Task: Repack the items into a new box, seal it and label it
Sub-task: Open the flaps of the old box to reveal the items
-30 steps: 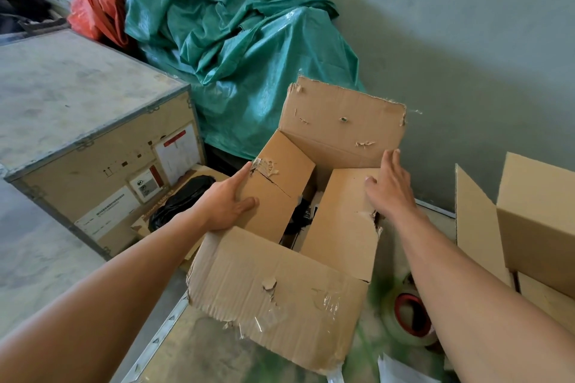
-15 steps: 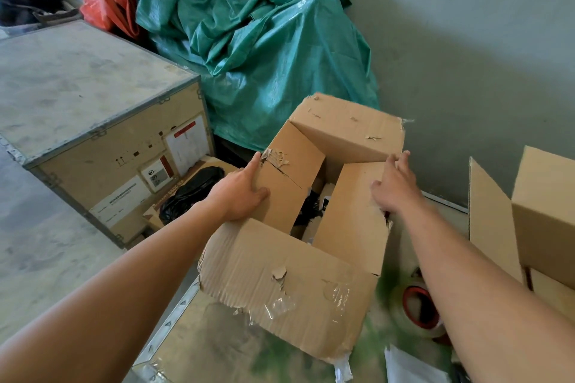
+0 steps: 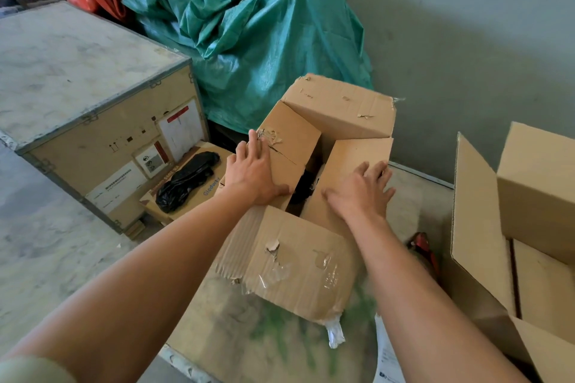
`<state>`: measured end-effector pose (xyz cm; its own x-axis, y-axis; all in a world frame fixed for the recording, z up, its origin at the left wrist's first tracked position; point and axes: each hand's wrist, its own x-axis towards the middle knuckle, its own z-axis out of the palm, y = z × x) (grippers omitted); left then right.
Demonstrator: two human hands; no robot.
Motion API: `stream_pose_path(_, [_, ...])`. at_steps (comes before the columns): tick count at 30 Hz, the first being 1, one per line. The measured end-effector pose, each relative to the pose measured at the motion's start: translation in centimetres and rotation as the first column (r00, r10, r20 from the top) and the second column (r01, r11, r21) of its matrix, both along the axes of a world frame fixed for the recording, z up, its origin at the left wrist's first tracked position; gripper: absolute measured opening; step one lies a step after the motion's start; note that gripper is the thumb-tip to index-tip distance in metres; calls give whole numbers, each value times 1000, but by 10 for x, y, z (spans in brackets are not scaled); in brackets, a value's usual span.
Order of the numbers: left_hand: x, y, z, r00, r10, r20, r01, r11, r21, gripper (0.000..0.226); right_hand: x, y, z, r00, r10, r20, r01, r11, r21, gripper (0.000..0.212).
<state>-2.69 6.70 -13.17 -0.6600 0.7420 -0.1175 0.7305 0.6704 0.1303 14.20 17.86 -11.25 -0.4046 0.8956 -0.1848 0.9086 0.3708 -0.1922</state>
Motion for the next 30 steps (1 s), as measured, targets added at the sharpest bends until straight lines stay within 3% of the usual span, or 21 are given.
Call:
stream_pose_path(4, [-3, -3, 4, 1000, -5, 15, 6, 999, -49, 135, 18, 2, -3, 990, 68, -124, -63, 997, 43, 87])
stream_pose_path(8, [-8, -6, 7, 999, 1, 54, 3, 998, -70, 133, 38, 0, -3, 970, 22, -242, 3, 995, 104, 75])
stream_pose_path(11, [-11, -8, 9, 991, 3, 133, -3, 1000, -3, 121, 47, -1, 1, 977, -50, -209, 71, 993, 94, 58])
stream_pose_path(17, [-10, -21, 12, 986, 0, 170, -14, 997, 81, 99, 39, 2, 11, 974, -93, -208, 93, 996, -6, 35])
stream_pose_path(23, [-11, -22, 13, 987, 4, 158, -17, 996, 82, 89, 37, 16, 19, 895, -239, -376, 166, 962, -218, 8])
stream_pose_path(30, [-12, -21, 13, 988, 15, 154, -25, 997, 69, 85, 42, 13, 33, 778, -340, -527, 144, 915, -378, 23])
